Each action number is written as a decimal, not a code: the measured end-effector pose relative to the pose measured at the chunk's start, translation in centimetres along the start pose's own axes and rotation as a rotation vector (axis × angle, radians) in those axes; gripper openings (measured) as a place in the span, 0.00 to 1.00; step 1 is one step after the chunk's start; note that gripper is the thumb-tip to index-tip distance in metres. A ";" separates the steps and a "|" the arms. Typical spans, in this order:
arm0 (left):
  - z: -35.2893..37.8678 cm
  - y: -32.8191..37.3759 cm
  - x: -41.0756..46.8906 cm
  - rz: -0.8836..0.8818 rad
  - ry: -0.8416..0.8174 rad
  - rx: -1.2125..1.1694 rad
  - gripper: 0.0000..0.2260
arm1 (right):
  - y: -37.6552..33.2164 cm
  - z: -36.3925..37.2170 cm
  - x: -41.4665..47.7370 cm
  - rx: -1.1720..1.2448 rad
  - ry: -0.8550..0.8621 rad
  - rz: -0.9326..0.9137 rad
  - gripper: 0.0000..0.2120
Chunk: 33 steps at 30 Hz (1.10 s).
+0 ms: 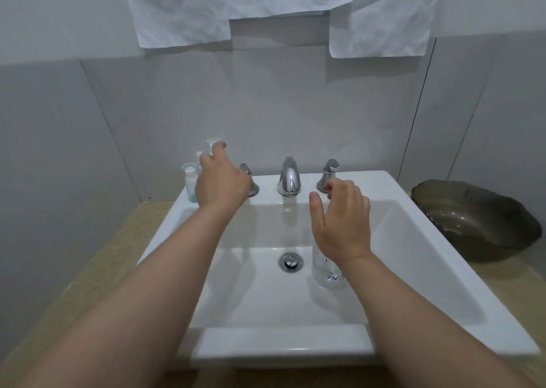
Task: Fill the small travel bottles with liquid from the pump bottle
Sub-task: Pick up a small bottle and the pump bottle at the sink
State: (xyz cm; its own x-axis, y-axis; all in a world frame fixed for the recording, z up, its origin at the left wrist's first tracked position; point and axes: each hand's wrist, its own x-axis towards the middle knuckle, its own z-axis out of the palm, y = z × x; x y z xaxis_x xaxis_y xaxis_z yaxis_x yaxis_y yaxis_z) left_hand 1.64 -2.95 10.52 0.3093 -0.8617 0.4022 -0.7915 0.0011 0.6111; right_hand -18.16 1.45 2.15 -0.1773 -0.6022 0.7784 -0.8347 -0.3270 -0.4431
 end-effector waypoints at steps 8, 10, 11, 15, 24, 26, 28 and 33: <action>0.7 -1.9 4.2 -0.017 0.017 0.079 0.32 | 1.1 0.1 0.4 0.052 0.100 0.058 0.13; 1.3 -2.3 4.3 -0.003 0.026 0.076 0.30 | 1.2 0.2 0.4 0.061 0.104 0.073 0.14; 1.6 -2.5 4.3 0.003 0.041 0.063 0.29 | 1.2 0.3 0.4 0.063 0.104 0.074 0.14; 1.9 -2.5 4.1 0.016 0.111 -0.040 0.19 | 1.2 0.4 0.5 0.077 0.097 0.077 0.14; -1.4 -2.2 -2.1 -0.022 0.449 -0.396 0.25 | 1.1 -0.4 0.7 0.166 0.106 0.096 0.12; -0.8 -2.8 -4.1 -0.255 0.374 -0.630 0.22 | 0.4 -0.8 0.6 0.225 0.088 0.126 0.11; 0.6 -3.3 -5.5 -0.523 0.175 -0.952 0.19 | -0.1 -1.3 0.3 0.255 0.052 0.145 0.08; 2.9 -3.7 -7.5 -0.953 -0.292 -1.234 0.16 | -0.4 -3.0 -0.6 0.219 0.006 0.162 0.08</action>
State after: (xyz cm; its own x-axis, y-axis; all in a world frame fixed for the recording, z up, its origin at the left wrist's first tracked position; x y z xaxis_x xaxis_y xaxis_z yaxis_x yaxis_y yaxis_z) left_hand 0.71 2.02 3.29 0.1983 -0.8510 -0.4862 0.5665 -0.3053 0.7654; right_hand -19.32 4.11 3.21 -0.3028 -0.6555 0.6918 -0.6623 -0.3772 -0.6474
